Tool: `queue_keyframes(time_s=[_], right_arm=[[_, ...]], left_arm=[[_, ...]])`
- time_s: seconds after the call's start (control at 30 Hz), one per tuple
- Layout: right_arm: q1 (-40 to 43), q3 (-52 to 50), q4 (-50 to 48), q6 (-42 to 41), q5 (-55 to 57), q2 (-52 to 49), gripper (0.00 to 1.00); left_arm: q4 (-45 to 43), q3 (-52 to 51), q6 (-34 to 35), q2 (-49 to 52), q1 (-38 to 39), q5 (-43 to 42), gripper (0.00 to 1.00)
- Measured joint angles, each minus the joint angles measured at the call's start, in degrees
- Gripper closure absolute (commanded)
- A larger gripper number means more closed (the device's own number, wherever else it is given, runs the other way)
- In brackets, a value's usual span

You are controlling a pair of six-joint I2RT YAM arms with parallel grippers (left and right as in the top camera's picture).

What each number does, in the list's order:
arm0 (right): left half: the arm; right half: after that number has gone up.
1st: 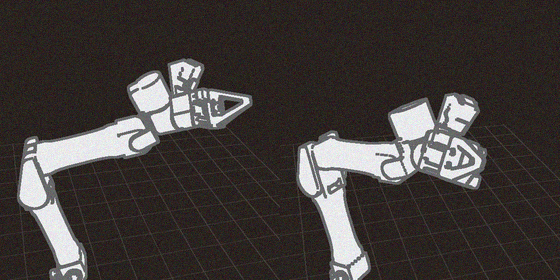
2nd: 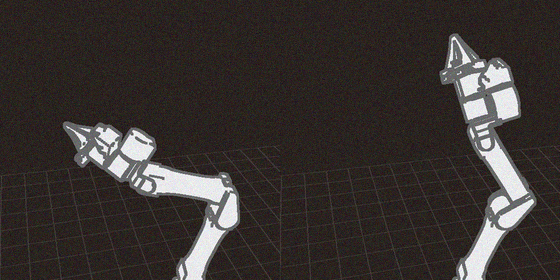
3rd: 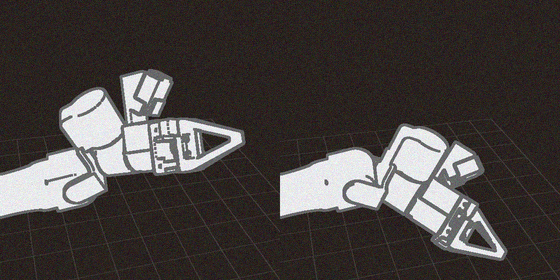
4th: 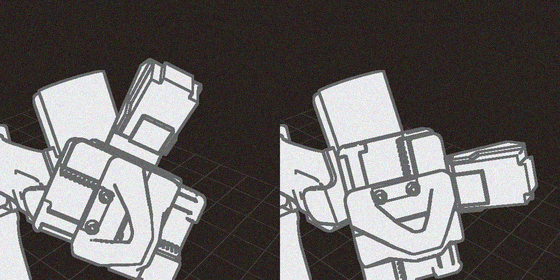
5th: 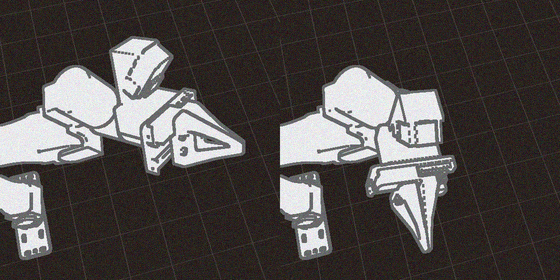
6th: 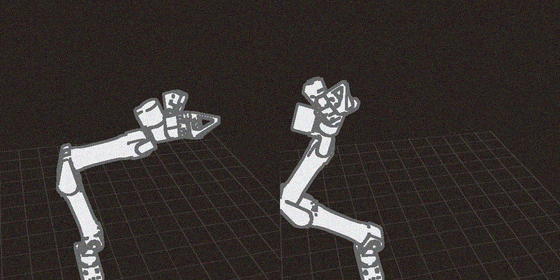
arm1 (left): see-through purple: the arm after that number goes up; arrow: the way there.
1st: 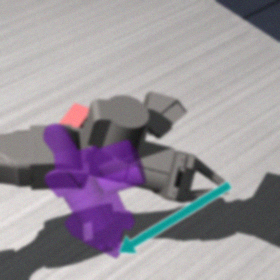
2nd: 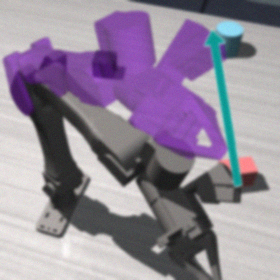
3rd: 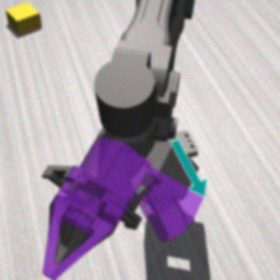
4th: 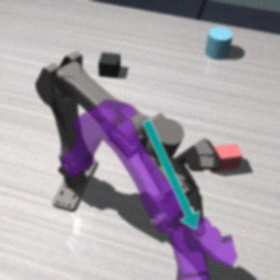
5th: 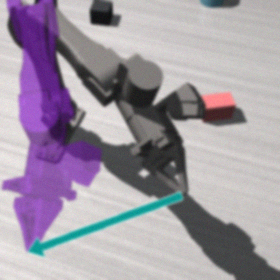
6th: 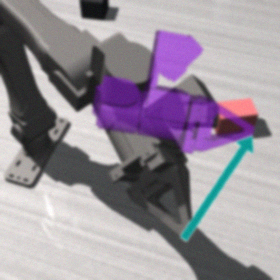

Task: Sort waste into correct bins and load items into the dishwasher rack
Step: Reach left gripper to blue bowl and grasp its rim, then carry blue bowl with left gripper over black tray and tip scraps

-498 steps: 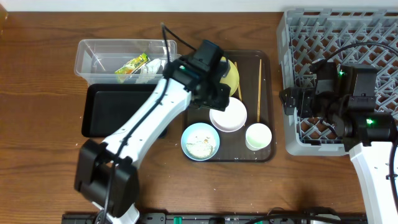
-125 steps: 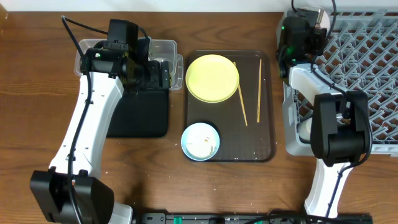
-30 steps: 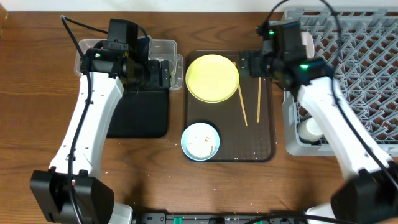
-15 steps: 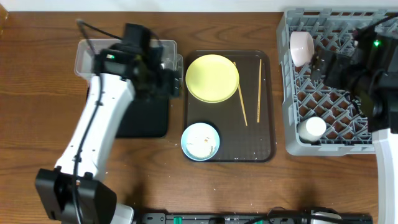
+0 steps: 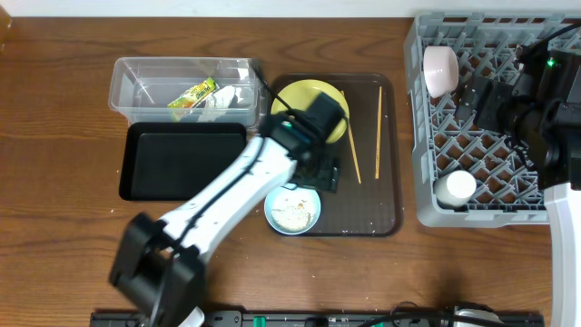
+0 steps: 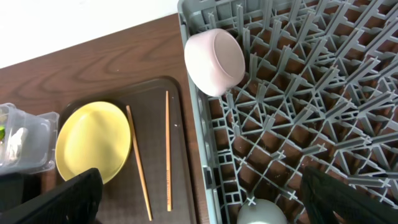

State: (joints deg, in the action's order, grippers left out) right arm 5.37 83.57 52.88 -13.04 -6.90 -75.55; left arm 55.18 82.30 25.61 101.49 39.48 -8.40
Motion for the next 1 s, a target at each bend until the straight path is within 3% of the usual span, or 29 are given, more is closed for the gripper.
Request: queue_keyframes(time_s=[0.3,0.43,0.6,0.77,1.0], right_arm=[[0.0,0.0,0.48,0.0,0.0,0.0,0.01],[0.0,0.0,0.48,0.0,0.0,0.0,0.01],[0.0,0.0,0.48,0.02,0.0,0.0,0.01],[0.0,0.0,0.48,0.02,0.0,0.0,0.01],[0.0,0.0,0.48,0.02,0.0,0.0,0.01]], left_arm=[[-0.55,-0.22,3.41,6.93,3.17,1.03,0.42],[-0.59,-0.22,5.01,9.14,3.17,1.14,0.55],[-0.94,-0.22,6.84,12.26,3.34,1.18,0.64],[-1.03,-0.22,7.45,13.9,3.5,1.14,0.67],[-1.25,-0.22,8.09,13.9,3.69,0.9,0.94]])
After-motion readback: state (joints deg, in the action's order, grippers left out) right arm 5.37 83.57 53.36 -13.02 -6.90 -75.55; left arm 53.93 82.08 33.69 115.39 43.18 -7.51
